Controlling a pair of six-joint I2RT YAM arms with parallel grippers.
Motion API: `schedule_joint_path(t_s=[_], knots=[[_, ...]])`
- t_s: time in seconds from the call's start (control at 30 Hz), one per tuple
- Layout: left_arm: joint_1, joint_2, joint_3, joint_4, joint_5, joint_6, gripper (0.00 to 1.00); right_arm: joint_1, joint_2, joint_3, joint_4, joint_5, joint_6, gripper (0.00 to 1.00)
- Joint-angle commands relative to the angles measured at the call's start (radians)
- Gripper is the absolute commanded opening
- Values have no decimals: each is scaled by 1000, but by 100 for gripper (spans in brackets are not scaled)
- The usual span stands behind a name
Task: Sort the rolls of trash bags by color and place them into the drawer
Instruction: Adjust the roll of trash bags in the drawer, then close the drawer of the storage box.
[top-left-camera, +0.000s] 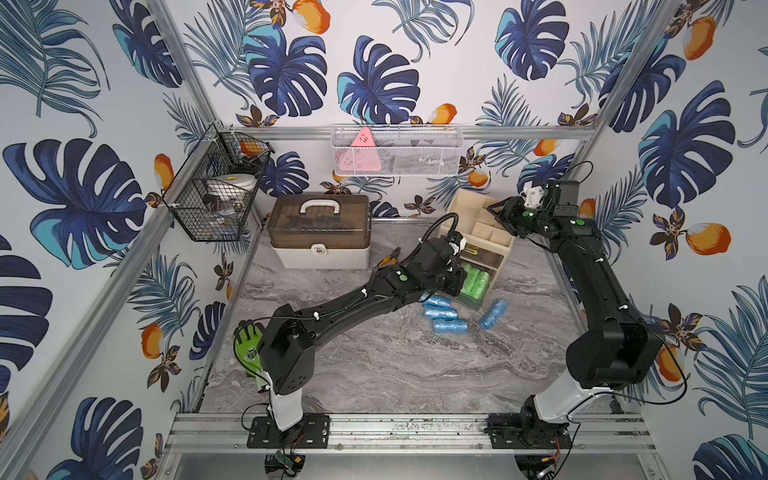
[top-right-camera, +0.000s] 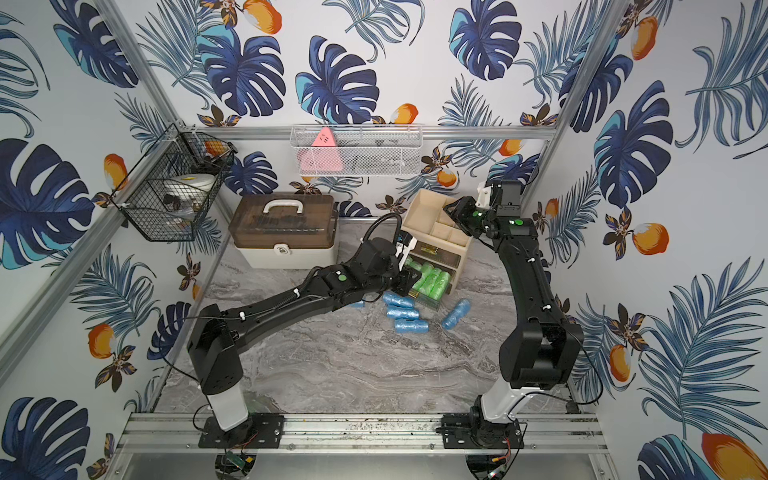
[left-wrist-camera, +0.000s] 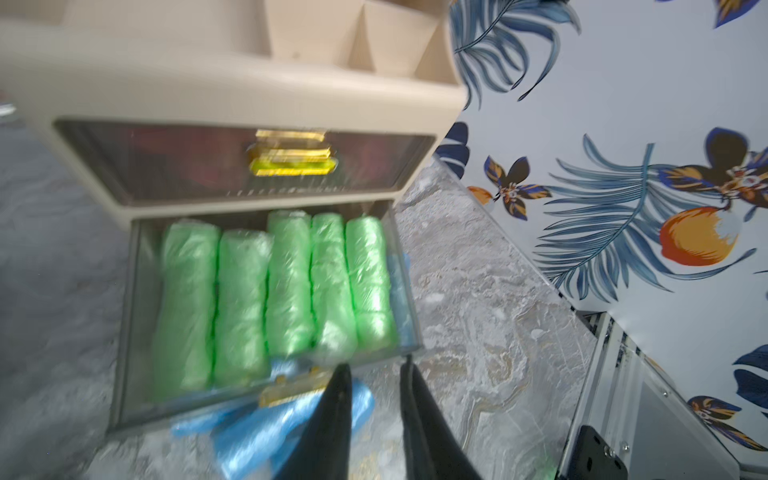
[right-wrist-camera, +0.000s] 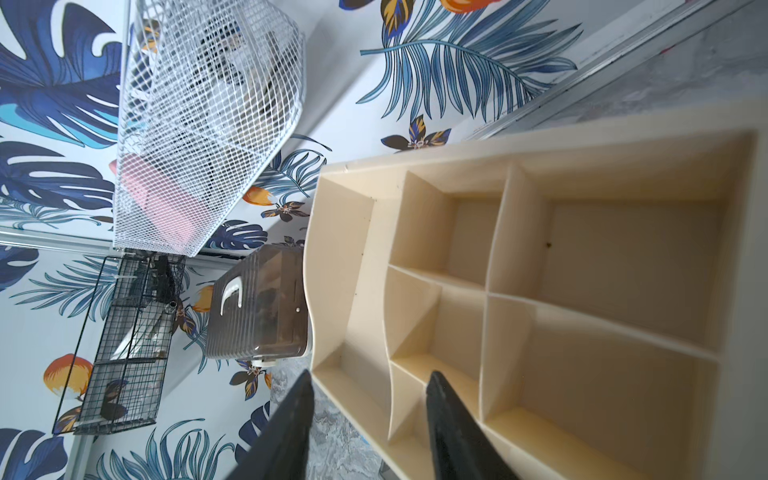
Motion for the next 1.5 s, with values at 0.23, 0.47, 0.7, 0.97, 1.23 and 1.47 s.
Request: schedule_joint_path(t_s=[0.23, 0.47, 0.7, 0.97, 1.23, 1.47], knots=[[1, -84, -241, 96, -88, -85, 23, 5, 59, 153, -138, 176, -87, 46], [0, -57, -265, 123, -73, -100, 23, 8, 112, 243, -197, 264, -159, 50], [1, -67, -299, 144, -77, -108, 23, 11, 223, 370, -265, 268, -172, 48], [3, -56, -316, 191, -95, -102, 23, 29, 300, 447, -307, 290, -178, 45], [6, 12, -308, 298, -112, -103, 22, 44, 374, 525, -402, 305, -193, 35], [5, 89, -272, 366, -100, -116, 21, 48, 355, 481, -424, 311, -189, 23]])
